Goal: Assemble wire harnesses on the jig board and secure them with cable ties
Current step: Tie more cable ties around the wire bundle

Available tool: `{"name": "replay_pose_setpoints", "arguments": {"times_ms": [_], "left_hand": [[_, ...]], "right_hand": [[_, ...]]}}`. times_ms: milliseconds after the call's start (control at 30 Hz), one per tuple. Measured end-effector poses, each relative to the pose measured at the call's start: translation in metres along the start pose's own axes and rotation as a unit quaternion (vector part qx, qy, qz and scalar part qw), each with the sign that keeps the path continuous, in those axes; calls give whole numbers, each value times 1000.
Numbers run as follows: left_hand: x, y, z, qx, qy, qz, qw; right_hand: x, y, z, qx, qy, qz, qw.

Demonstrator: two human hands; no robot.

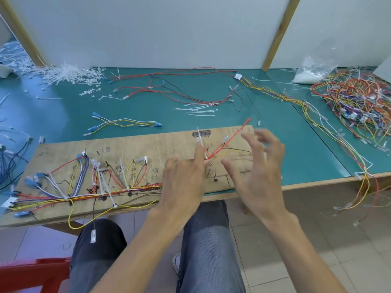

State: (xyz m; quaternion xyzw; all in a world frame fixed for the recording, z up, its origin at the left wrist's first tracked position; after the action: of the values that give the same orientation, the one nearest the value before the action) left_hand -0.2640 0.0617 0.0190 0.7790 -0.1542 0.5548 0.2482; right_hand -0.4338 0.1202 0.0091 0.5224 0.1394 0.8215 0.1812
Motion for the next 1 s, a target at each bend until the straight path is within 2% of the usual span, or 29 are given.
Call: {"name": "replay_pose_setpoints", "arguments": {"times_ms": [67, 200, 267, 333, 433, 500, 600, 733, 867, 933, 1000], "left_hand": [[11, 1, 7, -6, -47, -7, 999], [22, 1, 22, -52, -146, 40, 987], [28, -2, 26, -92, -172, 52, 979], [31, -8, 34, -118, -181, 73, 974], [42, -19, 63, -83, -108, 50, 989], [49, -28, 86, -32, -67, 63, 995], [48, -40, 97, 24, -97, 148, 984], [38, -37, 92, 4, -26, 176, 984], [30, -33, 92, 18, 33, 196, 980], [29, -34, 91, 22, 15, 184, 983], [29, -34, 91, 18, -55, 169, 984]], "right_hand": [[-10, -19, 7, 36, 43, -50, 997], [-38, -24, 28, 102, 57, 87, 989], [-48, -14, 43, 80, 42, 137, 986], [-54, -5, 52, 40, 24, 152, 987], [-59, 5, 60, -9, 102, 179, 979], [-64, 5, 61, -15, 154, 164, 974], [-72, 1, 62, -33, 147, 135, 979], [-78, 4, 63, -25, 162, 131, 978], [-82, -1, 66, 29, 126, 77, 989], [-81, -2, 65, 33, 206, 56, 976], [-80, 2, 65, 2, 267, 63, 962]]}}
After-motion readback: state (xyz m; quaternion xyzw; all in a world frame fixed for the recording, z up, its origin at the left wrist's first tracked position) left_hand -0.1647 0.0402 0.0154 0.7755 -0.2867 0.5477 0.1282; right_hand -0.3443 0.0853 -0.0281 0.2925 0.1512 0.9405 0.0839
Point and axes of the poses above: each hand's wrist, its own y-axis towards the middle knuckle, its own x-axis out of the back of the hand, z = x × y, the point moved 1 cm from there along y, towards the middle knuckle, and after that the axes turned 14 degrees about z, right-handed, at the moved point
